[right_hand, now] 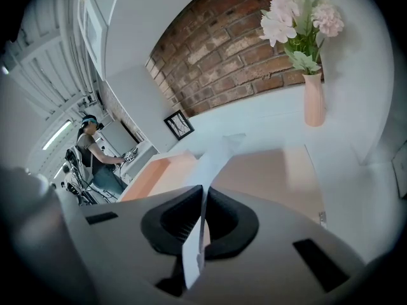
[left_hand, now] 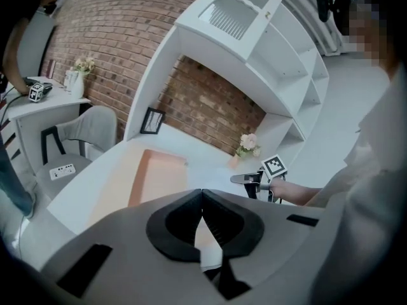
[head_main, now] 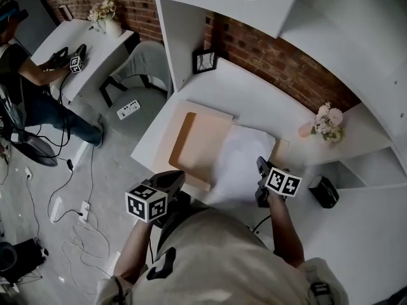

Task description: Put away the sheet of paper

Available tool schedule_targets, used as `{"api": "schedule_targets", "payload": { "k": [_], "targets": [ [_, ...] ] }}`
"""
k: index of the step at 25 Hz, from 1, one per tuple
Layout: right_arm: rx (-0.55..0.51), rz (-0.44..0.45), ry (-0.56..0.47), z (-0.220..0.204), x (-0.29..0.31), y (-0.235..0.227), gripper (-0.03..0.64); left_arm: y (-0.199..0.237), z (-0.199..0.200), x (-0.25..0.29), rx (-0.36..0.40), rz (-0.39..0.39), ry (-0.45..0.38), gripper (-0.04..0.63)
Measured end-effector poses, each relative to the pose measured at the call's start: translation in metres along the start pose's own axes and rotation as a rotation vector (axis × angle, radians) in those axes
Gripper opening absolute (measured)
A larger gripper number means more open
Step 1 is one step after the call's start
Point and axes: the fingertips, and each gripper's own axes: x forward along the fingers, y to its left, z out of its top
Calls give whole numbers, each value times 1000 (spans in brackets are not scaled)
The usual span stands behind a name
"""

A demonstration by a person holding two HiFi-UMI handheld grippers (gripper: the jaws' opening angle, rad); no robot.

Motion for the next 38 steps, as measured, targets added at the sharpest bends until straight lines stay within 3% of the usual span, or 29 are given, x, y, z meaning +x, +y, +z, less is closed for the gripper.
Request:
{"api": "schedule_targets", "payload": {
  "k": [20, 38],
  "targets": [
    [23, -37, -1, 2, 3, 27, 28, 49, -3, -39, -72, 32, -75, 17],
    [86, -91, -63, -4, 11, 49, 28, 74, -12, -56, -37, -71, -17, 17]
  ]
}}
